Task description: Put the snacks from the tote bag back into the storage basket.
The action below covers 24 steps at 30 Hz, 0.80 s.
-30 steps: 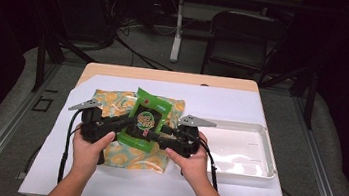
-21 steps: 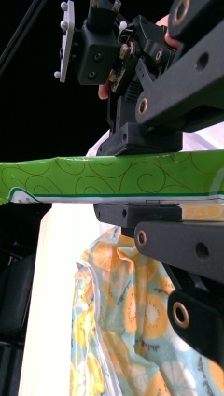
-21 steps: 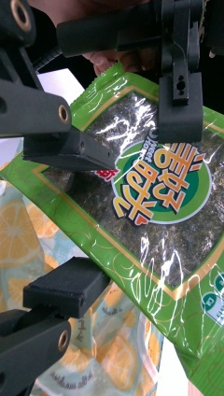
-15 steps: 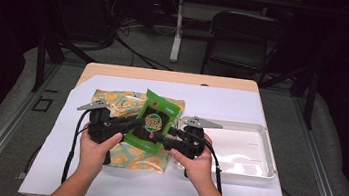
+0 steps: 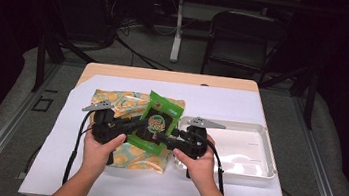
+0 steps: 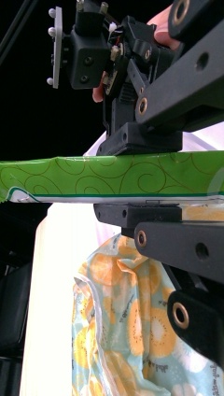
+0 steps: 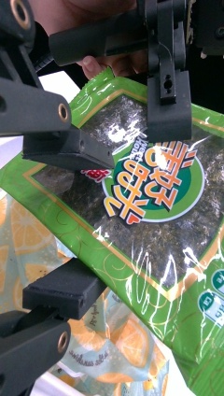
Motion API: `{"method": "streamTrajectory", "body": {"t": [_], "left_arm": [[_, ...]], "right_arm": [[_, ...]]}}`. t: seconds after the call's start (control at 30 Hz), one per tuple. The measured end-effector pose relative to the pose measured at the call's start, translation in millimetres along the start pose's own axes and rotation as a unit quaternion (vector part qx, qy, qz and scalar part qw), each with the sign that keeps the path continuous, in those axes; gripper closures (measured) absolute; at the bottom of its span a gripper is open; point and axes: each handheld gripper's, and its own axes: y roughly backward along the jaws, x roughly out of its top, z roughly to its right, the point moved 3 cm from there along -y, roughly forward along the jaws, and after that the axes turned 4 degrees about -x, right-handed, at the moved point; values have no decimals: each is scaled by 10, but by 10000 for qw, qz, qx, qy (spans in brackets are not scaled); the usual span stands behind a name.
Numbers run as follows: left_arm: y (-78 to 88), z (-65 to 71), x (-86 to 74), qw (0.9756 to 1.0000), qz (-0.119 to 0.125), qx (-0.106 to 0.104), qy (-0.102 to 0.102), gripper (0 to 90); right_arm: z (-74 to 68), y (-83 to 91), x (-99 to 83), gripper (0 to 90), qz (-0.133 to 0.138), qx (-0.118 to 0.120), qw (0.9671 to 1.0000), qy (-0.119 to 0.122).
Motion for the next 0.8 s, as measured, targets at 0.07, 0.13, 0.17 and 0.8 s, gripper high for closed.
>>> {"method": "streamTrajectory", "body": {"t": [0.07,0.13,0.17,0.8], "left_arm": [[-3,-2,-3,10000,-16,8,-15,712],[-5,-3,-7,10000,-27,12,-18,711],[-10,-5,-11,10000,-38,-16,-13,709],[-93,-14,-70,9994,-347,-44,-14,705]], "right_arm": [[9,3,1,450,-22,-18,10000,-15],[11,7,1,469,-1,-18,10000,-67],[18,17,3,487,-9,-43,9999,-102],[93,78,27,559,87,-197,9996,-206]]}}
